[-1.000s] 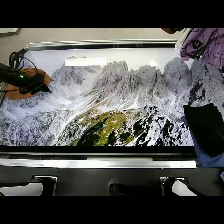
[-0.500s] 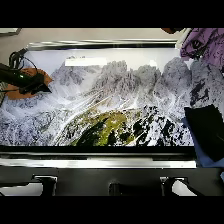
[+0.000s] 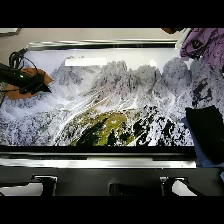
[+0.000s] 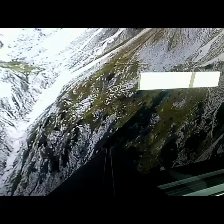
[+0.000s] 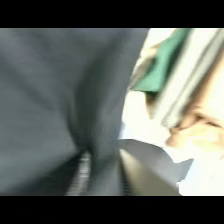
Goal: Fold the clothes and pants, and hang the long-sleeved shirts on hangers.
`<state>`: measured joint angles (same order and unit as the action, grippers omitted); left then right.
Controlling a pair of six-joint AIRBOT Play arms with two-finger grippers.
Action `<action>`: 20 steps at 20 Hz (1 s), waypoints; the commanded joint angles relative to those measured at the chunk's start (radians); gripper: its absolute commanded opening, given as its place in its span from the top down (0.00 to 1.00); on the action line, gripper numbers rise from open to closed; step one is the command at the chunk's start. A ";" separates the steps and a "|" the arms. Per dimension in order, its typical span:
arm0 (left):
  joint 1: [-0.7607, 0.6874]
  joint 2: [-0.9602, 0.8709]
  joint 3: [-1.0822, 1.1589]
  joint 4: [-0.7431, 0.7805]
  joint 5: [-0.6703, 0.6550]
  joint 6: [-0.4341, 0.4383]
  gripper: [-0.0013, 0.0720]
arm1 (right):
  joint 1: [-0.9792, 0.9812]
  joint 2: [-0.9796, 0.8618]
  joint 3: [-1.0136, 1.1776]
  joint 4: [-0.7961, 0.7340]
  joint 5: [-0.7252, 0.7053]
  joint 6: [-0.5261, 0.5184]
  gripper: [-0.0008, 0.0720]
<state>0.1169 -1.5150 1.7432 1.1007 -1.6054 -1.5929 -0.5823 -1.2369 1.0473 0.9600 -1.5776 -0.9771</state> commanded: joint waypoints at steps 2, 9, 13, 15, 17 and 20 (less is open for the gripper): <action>0.000 0.000 0.001 0.000 0.000 0.000 0.95 | 0.000 0.001 0.000 -0.072 -0.010 -0.034 0.47; -0.007 0.009 0.001 0.002 0.124 0.028 0.96 | 0.005 0.095 0.050 0.522 0.336 -0.330 0.83; -0.069 0.050 -0.046 0.052 0.262 0.157 0.96 | 0.200 0.184 0.050 0.832 0.550 -0.595 0.94; -0.108 0.100 -0.129 0.107 0.311 0.157 0.96 | 0.366 0.203 0.050 0.835 0.550 -0.631 0.94; -0.140 0.179 -0.246 0.132 0.377 0.156 0.96 | 0.543 0.208 0.050 0.834 0.548 -0.632 0.94; -0.160 0.292 -0.392 0.134 0.425 0.155 0.96 | 0.741 0.208 0.050 0.816 0.578 -0.631 0.94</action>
<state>-0.0162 -1.3140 1.4746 1.2079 -1.2572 -1.4464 -0.0273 -1.0374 1.0962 1.7493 -1.0473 -1.5734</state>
